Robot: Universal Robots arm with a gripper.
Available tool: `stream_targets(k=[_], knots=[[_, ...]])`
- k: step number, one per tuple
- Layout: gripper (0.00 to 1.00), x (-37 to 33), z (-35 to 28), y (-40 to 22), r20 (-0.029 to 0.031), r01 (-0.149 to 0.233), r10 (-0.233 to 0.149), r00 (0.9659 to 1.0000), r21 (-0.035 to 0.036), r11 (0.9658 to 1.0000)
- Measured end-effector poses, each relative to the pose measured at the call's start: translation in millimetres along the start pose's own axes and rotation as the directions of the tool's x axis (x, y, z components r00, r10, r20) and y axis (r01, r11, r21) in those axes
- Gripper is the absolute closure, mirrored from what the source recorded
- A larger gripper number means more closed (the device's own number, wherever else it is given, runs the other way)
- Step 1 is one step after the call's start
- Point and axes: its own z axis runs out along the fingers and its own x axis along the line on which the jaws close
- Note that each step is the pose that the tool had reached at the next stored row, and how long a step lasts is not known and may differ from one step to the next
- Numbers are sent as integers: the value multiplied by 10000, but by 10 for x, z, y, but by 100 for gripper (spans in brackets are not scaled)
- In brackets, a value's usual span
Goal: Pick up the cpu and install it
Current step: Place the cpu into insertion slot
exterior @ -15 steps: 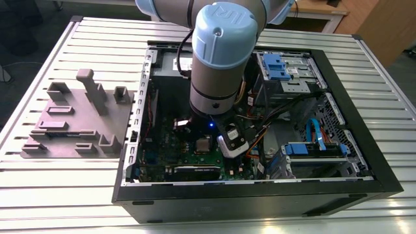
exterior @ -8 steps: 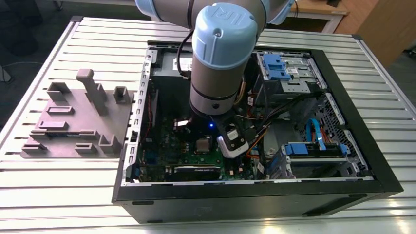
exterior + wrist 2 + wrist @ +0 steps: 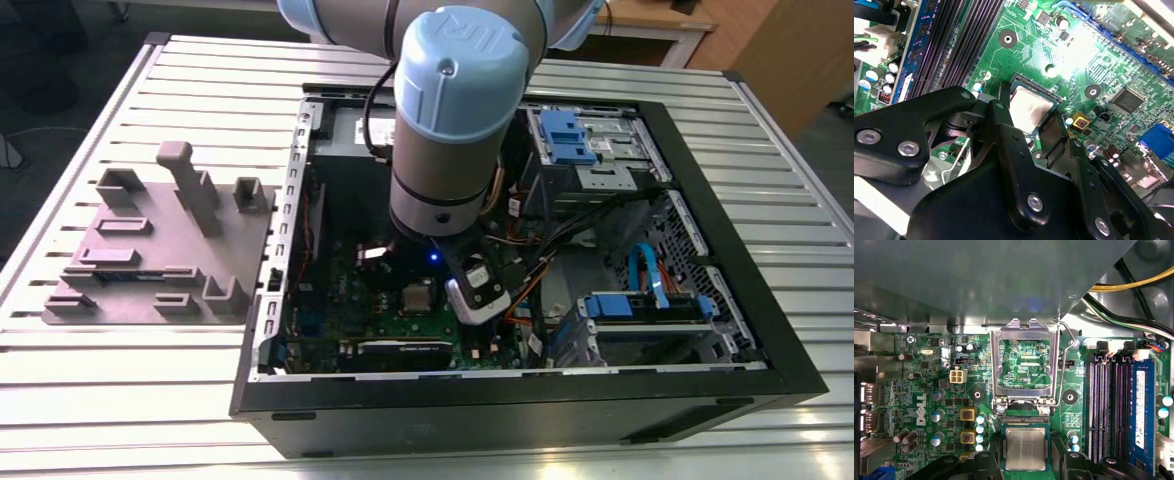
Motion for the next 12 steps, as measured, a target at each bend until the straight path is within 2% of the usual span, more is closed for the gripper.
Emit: stream_targets(k=[2,3,12], knots=[[52,-1,2,0,1,1,-1,10000,-1,10000],[46,-1,2,0,0,0,0,10000,-1,10000],[47,-1,-13,-1,0,0,0,10000,6,10000]])
